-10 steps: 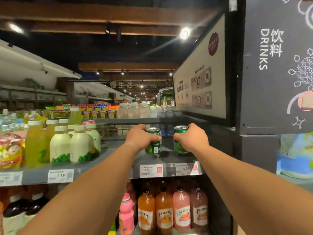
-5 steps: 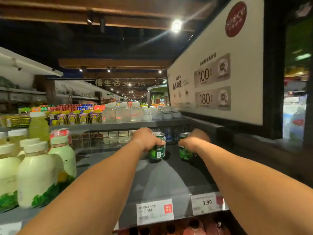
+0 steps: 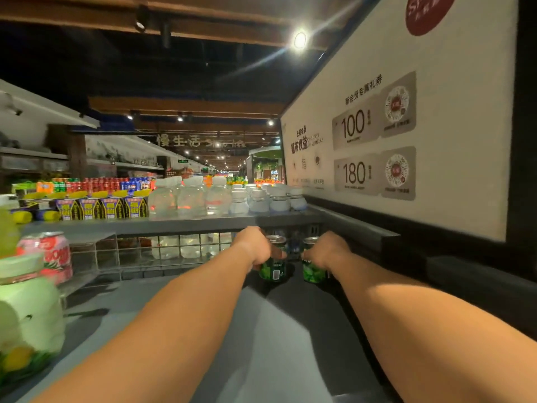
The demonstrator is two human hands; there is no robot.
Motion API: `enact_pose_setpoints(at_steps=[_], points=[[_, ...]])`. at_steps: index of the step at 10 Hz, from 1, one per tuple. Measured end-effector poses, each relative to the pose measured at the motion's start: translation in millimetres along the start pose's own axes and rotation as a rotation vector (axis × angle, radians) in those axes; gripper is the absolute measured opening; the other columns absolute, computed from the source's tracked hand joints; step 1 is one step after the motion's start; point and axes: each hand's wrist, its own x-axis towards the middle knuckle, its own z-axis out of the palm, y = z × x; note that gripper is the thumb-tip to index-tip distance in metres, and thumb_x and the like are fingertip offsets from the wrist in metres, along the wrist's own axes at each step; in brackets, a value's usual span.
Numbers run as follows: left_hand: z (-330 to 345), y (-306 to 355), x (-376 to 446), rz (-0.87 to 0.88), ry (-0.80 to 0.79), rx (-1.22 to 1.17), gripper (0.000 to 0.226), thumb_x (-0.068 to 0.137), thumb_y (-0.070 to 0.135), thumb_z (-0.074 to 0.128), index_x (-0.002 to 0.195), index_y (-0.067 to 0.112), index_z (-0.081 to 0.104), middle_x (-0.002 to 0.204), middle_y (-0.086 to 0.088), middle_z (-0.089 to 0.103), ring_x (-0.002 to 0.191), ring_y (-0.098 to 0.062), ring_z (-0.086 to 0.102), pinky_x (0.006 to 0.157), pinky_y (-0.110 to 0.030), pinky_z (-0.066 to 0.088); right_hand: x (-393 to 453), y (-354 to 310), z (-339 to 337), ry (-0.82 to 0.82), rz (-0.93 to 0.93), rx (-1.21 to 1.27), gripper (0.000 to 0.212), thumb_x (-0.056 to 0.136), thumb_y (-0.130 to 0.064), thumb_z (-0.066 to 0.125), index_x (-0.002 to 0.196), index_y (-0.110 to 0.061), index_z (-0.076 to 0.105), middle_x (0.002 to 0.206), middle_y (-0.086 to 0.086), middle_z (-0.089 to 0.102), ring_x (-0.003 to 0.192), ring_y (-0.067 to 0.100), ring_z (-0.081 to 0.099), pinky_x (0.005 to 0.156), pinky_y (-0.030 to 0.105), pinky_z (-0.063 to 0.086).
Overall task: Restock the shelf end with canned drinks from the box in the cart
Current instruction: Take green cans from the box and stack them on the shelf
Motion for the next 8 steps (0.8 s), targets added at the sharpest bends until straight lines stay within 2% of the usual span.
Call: enact_pose_setpoints(at_steps=[1, 2, 3, 4, 5, 6, 7, 8], points=[[10.9, 1.8, 8.6, 0.036, -0.035, 0.110, 0.044, 0.104, 0.033, 0.048, 0.148, 0.034, 0.043, 0.151, -0.005, 0.045, 0.126, -0.025, 0.056, 0.087, -0.027, 0.050, 4.8, 1.6, 3.2, -0.017, -0.021, -0.012, 0.036, 0.084, -0.038, 0.073, 0.101, -0.007, 0.064, 0.094, 0.007, 0.066, 0.085, 0.022, 0.064, 0.067, 0.029, 0.046], [14.9, 6.4, 8.9, 0.015, -0.039, 0.052, 0.069, 0.089, 0.060, 0.061, 0.137, 0.012, 0.056, 0.140, -0.010, 0.058, 0.119, -0.025, 0.061, 0.094, -0.032, 0.052, 8.5, 4.2, 3.9, -0.021, -0.013, 0.010, 0.035, 0.081, -0.037, 0.076, 0.099, -0.009, 0.065, 0.095, 0.007, 0.067, 0.086, 0.022, 0.065, 0.068, 0.029, 0.049], [20.1, 3.5, 12.5, 0.036, -0.060, 0.120, 0.077, 0.085, 0.062, 0.065, 0.137, 0.006, 0.055, 0.137, -0.010, 0.059, 0.119, -0.025, 0.062, 0.096, -0.033, 0.052, 8.9, 7.9, 4.1, -0.041, -0.006, -0.033, 0.031, 0.081, -0.027, 0.076, 0.103, -0.007, 0.067, 0.099, 0.010, 0.068, 0.090, 0.023, 0.066, 0.070, 0.028, 0.052], [23.2, 0.6, 14.3, 0.022, -0.111, 0.141, 0.067, 0.082, 0.044, 0.077, 0.133, 0.004, 0.059, 0.127, -0.010, 0.067, 0.104, -0.022, 0.068, 0.087, -0.028, 0.055, 10.0, 11.0, 5.4, -0.040, -0.008, -0.068, 0.036, 0.083, -0.025, 0.075, 0.111, -0.004, 0.067, 0.109, 0.012, 0.068, 0.099, 0.024, 0.066, 0.079, 0.028, 0.053], [29.9, -1.0, 16.9, 0.008, -0.140, 0.039, 0.054, 0.078, 0.021, 0.082, 0.125, 0.001, 0.063, 0.119, -0.015, 0.069, 0.105, -0.027, 0.068, 0.087, -0.034, 0.058, 9.9, 10.2, 7.3, -0.029, -0.009, -0.091, 0.040, 0.085, -0.030, 0.074, 0.114, -0.003, 0.065, 0.112, 0.011, 0.067, 0.101, 0.024, 0.065, 0.080, 0.028, 0.052], [31.5, -0.9, 15.8, 0.008, -0.102, 0.051, 0.058, 0.079, 0.031, 0.082, 0.125, 0.001, 0.062, 0.123, -0.015, 0.067, 0.111, -0.029, 0.066, 0.091, -0.035, 0.056, 8.8, 9.5, 9.5, -0.020, 0.006, -0.095, 0.053, 0.085, -0.037, 0.074, 0.122, -0.002, 0.058, 0.119, 0.013, 0.064, 0.107, 0.026, 0.063, 0.086, 0.031, 0.051], [30.7, 0.7, 14.0, 0.051, -0.045, 0.241, 0.076, 0.085, 0.055, 0.069, 0.138, 0.004, 0.053, 0.136, -0.012, 0.060, 0.120, -0.026, 0.061, 0.100, -0.035, 0.050, 9.1, 9.7, 12.9, -0.021, 0.027, -0.051, 0.060, 0.085, -0.035, 0.074, 0.129, -0.003, 0.049, 0.124, 0.014, 0.060, 0.111, 0.028, 0.060, 0.090, 0.035, 0.051], [30.2, 2.1, 13.9, 0.066, -0.075, 0.305, 0.076, 0.082, 0.054, 0.073, 0.137, 0.005, 0.055, 0.134, -0.011, 0.061, 0.120, -0.026, 0.061, 0.100, -0.034, 0.049, 9.0, 9.8, 12.1, -0.028, 0.022, -0.057, 0.055, 0.085, -0.034, 0.074, 0.126, -0.004, 0.053, 0.120, 0.013, 0.062, 0.108, 0.027, 0.062, 0.089, 0.035, 0.052]])
